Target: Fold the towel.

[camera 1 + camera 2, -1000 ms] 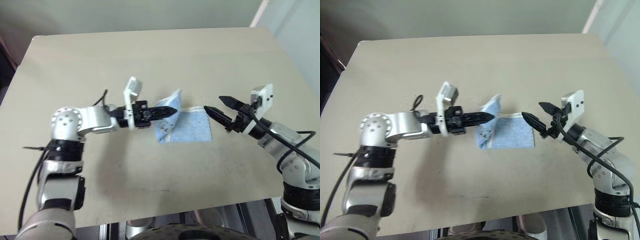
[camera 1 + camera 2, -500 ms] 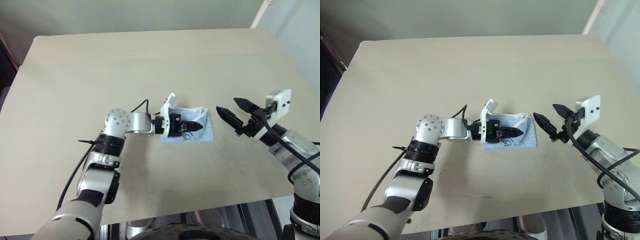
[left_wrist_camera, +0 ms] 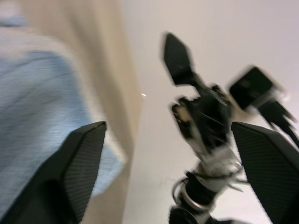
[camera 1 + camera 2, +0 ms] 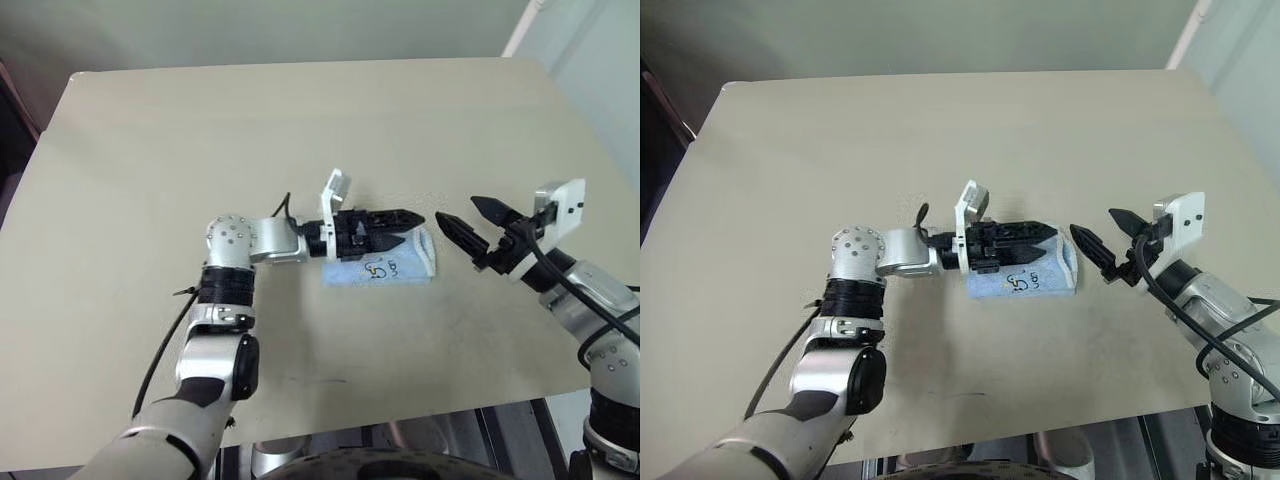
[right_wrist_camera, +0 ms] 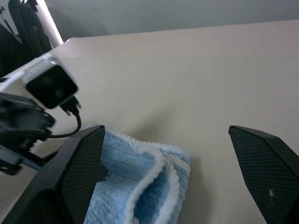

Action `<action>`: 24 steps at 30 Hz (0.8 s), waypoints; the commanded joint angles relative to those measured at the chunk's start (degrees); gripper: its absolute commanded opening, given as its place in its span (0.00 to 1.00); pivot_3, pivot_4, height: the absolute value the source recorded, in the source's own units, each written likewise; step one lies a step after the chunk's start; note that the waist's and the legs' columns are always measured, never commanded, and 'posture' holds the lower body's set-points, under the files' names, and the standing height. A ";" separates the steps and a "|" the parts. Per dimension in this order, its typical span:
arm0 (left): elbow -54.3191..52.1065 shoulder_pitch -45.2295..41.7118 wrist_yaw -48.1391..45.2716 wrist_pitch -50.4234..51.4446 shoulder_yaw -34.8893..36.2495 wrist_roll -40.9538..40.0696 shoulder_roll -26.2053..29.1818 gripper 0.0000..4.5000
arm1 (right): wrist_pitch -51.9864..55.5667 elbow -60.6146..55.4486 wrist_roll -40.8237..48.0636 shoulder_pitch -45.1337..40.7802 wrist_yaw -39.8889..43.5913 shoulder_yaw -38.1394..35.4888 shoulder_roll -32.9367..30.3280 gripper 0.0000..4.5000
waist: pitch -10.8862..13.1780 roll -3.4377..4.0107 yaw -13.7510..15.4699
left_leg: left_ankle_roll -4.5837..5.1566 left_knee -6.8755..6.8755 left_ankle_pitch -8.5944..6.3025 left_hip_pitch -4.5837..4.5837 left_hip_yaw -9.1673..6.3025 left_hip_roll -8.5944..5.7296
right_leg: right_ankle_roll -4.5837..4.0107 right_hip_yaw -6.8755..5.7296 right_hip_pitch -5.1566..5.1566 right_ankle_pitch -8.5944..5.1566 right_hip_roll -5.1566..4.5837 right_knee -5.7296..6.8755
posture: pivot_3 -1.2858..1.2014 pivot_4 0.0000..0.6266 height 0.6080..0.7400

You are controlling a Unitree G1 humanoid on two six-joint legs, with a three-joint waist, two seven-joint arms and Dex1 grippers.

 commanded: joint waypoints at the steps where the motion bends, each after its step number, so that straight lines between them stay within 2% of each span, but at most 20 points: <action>1: -10.36 1.12 -4.55 -2.90 1.68 -0.10 1.82 0.99 | 0.26 -0.17 3.11 -2.34 -0.52 -2.38 -0.42 1.00 | 0.00 0.00 0.01 | 0.02 -0.01 0.00 0.00 0.00 0.00 | 0.02 0.01 0.01 0.04 0.00 -0.08 | 0.52 0.24 1.00; 3: -15.68 2.93 -7.33 -6.62 0.72 3.60 3.96 0.99 | 0.35 -0.28 4.61 -3.41 -0.17 -1.90 -0.22 1.00 | 0.00 0.01 -0.12 | 0.04 -0.04 0.00 -0.01 0.06 0.01 | 0.05 0.04 0.01 0.12 0.00 -0.23 | 0.52 0.24 1.00; 6: -21.12 5.74 -10.73 -15.71 -2.81 13.56 7.72 1.00 | 0.19 -0.74 5.69 -4.26 0.68 -0.11 -0.09 0.86 | -0.01 0.02 -0.11 | 0.10 -0.06 -0.03 -0.01 0.07 0.03 | 0.06 0.04 0.07 0.15 0.01 -0.37 | 0.52 0.24 1.00; 9: -24.67 7.78 -15.27 -23.56 -6.28 22.41 12.59 1.00 | -0.33 -0.11 4.94 -5.53 1.10 2.80 0.47 0.66 | -0.01 0.02 -0.12 | 0.25 -0.02 -0.11 -0.03 0.05 0.04 | 0.08 0.05 0.12 0.18 0.00 -0.51 | 0.52 0.24 1.00; 12: -27.08 10.12 -21.77 -33.60 -12.36 33.39 17.90 1.00 | -1.04 1.11 3.83 -6.57 1.42 5.53 1.53 0.40 | -0.01 0.01 -0.06 | 0.41 0.01 -0.20 -0.09 0.06 0.04 | -0.04 0.05 0.11 0.29 -0.01 -0.60 | 0.52 0.24 1.00; 13: -26.97 10.87 -23.44 -36.48 -13.72 36.04 18.74 1.00 | -1.39 1.56 3.28 -6.75 1.44 6.34 1.82 0.34 | -0.01 0.02 0.04 | 0.46 0.02 -0.23 -0.11 0.03 0.04 | -0.40 0.04 0.10 0.50 -0.01 -0.62 | 0.52 0.24 1.00; 17: -25.48 13.17 -28.74 -45.75 -16.24 42.62 19.46 1.00 | -2.26 2.85 1.67 -7.48 1.92 9.32 2.79 0.01 | -0.02 0.03 0.22 | 0.70 0.04 -0.40 -0.19 0.03 0.02 | -0.49 0.04 0.09 0.56 -0.09 -0.67 | 0.52 0.24 1.00; 19: -25.19 15.76 -34.75 -56.70 -18.65 47.59 19.38 1.00 | -3.22 4.57 -0.69 -8.65 2.23 12.33 3.83 0.00 | -0.02 0.03 0.12 | 0.66 0.05 -0.43 -0.20 0.04 0.03 | -0.50 0.04 0.05 0.57 -0.10 -0.69 | 0.52 0.24 1.00; 21: -22.93 16.93 -34.44 -64.13 -19.71 52.37 17.63 1.00 | -4.41 6.36 -4.06 -9.37 2.94 15.50 3.77 0.00 | -0.02 0.04 0.03 | 0.65 0.02 -0.47 -0.22 0.05 0.04 | -0.51 0.04 0.00 0.57 -0.11 -0.67 | 0.52 0.24 1.00; 24: -17.76 17.78 -35.85 -76.66 -22.02 59.99 15.99 1.00 | -8.42 8.94 -15.47 -9.65 4.76 24.54 -0.28 0.00 | -0.03 0.05 0.14 | 0.91 0.03 -0.64 -0.24 0.03 0.07 | -0.52 0.01 -0.02 0.58 -0.12 -0.65 | 0.52 0.24 1.00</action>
